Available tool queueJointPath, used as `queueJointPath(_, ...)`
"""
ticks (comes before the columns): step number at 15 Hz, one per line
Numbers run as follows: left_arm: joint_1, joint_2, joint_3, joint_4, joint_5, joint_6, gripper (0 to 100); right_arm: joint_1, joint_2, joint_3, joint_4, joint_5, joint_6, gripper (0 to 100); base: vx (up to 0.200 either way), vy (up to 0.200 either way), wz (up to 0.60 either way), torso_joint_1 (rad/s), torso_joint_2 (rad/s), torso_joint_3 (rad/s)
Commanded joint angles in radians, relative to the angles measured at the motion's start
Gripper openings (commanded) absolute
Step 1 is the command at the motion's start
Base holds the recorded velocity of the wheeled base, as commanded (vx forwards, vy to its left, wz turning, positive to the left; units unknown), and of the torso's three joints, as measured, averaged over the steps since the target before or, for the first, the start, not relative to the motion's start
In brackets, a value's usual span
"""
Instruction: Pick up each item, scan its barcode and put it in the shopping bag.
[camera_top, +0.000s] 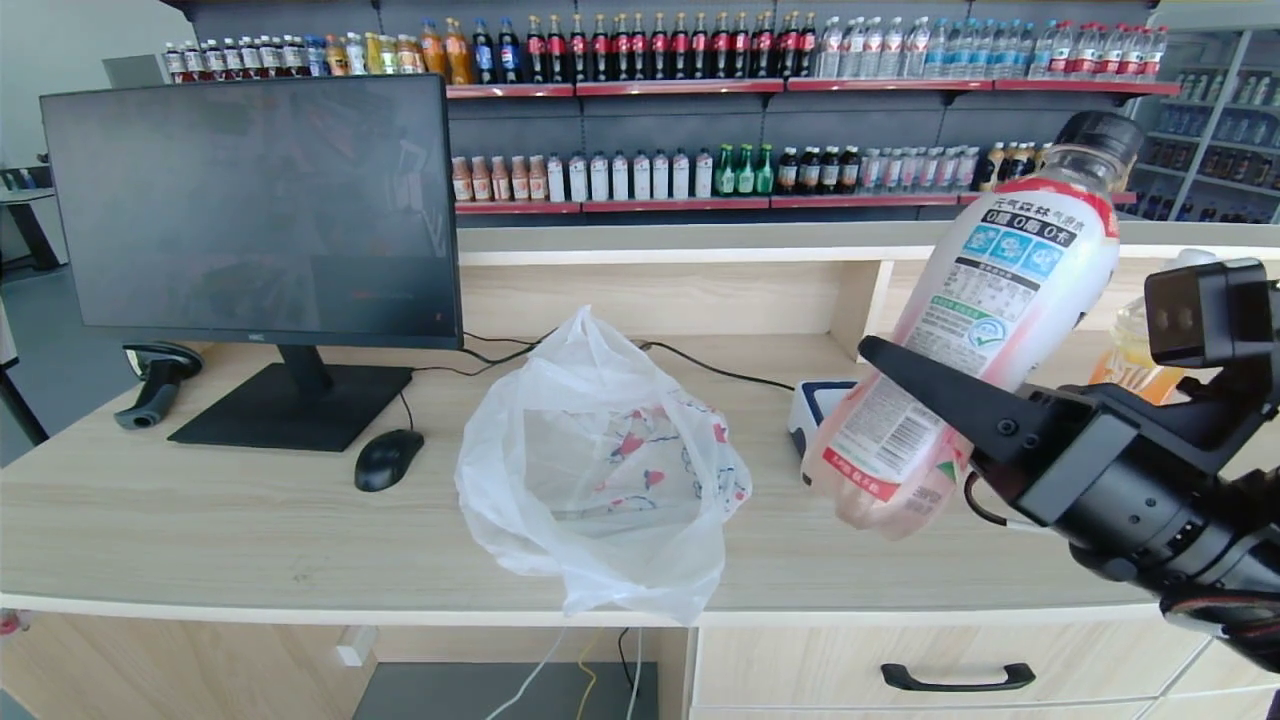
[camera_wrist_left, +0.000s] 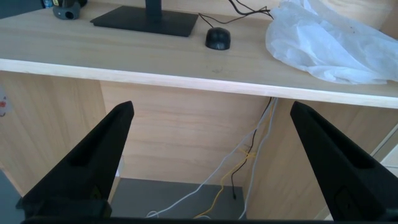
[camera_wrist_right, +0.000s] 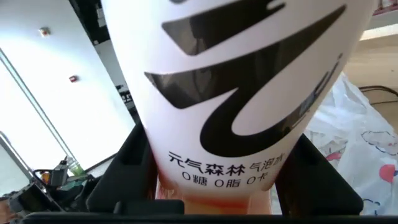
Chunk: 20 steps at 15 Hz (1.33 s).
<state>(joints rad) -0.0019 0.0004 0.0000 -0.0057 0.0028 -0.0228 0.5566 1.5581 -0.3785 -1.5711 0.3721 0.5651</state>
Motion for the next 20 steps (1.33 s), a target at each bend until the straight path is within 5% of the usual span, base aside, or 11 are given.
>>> queueJointPath(1, 0.002, 0.000, 0.000, 0.000, 0.000, 0.000, 100, 0.006, -0.026, -0.016, 0.000, 0.045, 0.010, 0, 0.000, 0.000, 0.00, 0.000, 0.00, 0.000)
queueJointPath(6, 0.002, 0.000, 0.000, 0.000, 0.000, 0.000, 100, 0.008, -0.018, -0.077, 0.000, 0.174, 0.010, 0, 0.000, 0.000, 0.00, 0.000, 0.00, 0.000)
queueJointPath(20, 0.000, 0.000, 0.000, -0.003, 0.000, 0.000, 100, 0.005, -0.001, -0.103, 0.000, 0.171, 0.024, 0, 0.000, 0.000, 0.00, 0.000, 0.00, 0.000)
